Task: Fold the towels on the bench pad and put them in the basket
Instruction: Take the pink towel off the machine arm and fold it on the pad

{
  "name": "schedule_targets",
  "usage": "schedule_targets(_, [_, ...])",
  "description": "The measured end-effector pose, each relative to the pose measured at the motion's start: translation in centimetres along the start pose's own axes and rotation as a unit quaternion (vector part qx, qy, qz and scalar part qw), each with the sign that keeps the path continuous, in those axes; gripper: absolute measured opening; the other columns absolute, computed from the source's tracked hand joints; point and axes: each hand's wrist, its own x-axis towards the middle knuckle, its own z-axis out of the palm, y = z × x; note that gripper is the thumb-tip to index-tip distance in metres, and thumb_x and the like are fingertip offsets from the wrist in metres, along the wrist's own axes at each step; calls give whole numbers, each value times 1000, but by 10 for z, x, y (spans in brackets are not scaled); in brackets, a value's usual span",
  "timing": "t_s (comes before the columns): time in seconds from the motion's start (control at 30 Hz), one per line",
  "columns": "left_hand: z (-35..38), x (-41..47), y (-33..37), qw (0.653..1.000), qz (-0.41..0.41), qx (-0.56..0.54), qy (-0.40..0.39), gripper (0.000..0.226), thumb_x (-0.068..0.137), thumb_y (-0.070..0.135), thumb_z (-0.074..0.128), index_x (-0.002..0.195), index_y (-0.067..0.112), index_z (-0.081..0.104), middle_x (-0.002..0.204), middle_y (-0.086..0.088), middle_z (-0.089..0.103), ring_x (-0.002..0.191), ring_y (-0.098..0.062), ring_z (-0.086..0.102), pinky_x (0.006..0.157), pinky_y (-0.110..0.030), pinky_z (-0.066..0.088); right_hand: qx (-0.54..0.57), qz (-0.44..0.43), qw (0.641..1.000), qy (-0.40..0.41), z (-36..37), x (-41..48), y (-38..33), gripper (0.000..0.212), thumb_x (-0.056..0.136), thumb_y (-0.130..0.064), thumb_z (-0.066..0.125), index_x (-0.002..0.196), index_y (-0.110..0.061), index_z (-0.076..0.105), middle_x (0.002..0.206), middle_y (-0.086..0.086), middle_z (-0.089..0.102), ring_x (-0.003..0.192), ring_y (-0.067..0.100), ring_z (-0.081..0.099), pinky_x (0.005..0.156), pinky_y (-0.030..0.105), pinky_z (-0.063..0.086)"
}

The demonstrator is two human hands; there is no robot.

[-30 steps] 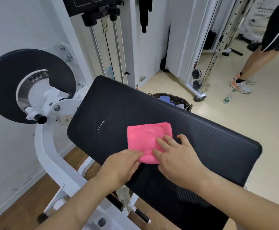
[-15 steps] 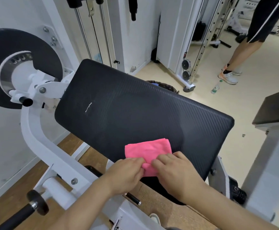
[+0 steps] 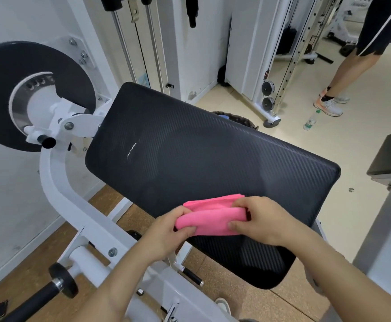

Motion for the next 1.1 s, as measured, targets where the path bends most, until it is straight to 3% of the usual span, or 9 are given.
schedule_targets(0.3, [11, 22, 4, 991, -64, -29, 116, 17, 93, 36, 58, 105, 35, 47, 99, 19, 56, 93, -2, 56, 79, -39, 57, 101, 115, 981, 120, 8, 6, -3, 12, 86, -35, 62, 94, -30, 54, 82, -12, 62, 79, 13, 59, 65, 28, 43])
schedule_targets(0.4, [17, 23, 11, 982, -66, -7, 174, 23, 91, 38, 58, 107, 37, 42, 91, 19, 58, 84, -4, 59, 73, -41, 57, 40, 119, 979, 160, 9, 6, -9, 20, 85, -38, 58, 93, -30, 42, 79, -9, 57, 71, 18, 58, 62, 33, 46])
schedule_targets(0.5, [27, 21, 16, 971, -45, 36, 233, 36, 90, 37, 59, 118, 38, 37, 87, 12, 61, 76, -11, 62, 68, -41, 57, -23, 92, 975, 202, 8, 5, -13, 30, 86, -35, 62, 99, -30, 35, 96, -5, 41, 68, 24, 54, 57, 35, 47])
schedule_targets(0.57, [33, 21, 17, 948, 5, 124, 293, 43, 86, 34, 63, 120, 34, 38, 91, 6, 59, 77, -13, 57, 65, -37, 56, -56, 43, 970, 232, 11, 6, -12, 30, 80, -23, 69, 98, -25, 45, 94, -2, 38, 67, 23, 50, 51, 34, 46])
schedule_targets(0.67, [39, 23, 22, 873, 112, 271, 389, 39, 77, 18, 71, 109, 24, 50, 95, -3, 50, 79, -18, 44, 59, -36, 48, -114, -24, 961, 251, 18, 10, -9, 26, 65, -5, 76, 84, -16, 61, 83, 0, 43, 66, 21, 46, 44, 31, 41])
schedule_targets(0.8, [51, 25, 23, 858, 228, 330, 320, 33, 69, -3, 68, 97, 14, 63, 91, -5, 56, 77, -23, 50, 57, -35, 50, -138, -28, 968, 207, 25, 13, -6, 24, 60, -1, 76, 80, -12, 68, 82, 0, 51, 62, 19, 49, 38, 30, 39])
schedule_targets(0.93, [58, 6, 9, 887, 215, 334, 234, 53, 74, 17, 54, 126, 9, 53, 119, -8, 57, 104, -25, 54, 84, -35, 55, -171, -42, 973, 149, 20, 6, -1, 15, 76, -23, 72, 88, -18, 66, 93, -3, 53, 68, 17, 54, 48, 30, 45])
schedule_targets(1.03, [65, 4, 8, 889, 184, 358, 217, 63, 71, 22, 74, 128, 10, 51, 122, -9, 58, 108, -26, 56, 86, -36, 55, -216, -59, 971, 83, 7, -6, -3, 50, 68, -48, 76, 111, -26, 64, 113, -5, 54, 93, 19, 58, 69, 35, 48])
schedule_targets(1.1, [67, 12, 11, 886, 179, 351, 244, 58, 67, 18, 78, 120, 11, 54, 114, -9, 61, 100, -24, 60, 80, -33, 57, -250, -61, 965, 48, 2, -8, -3, 64, 69, -46, 76, 126, -30, 53, 127, -6, 48, 105, 20, 53, 77, 37, 44])
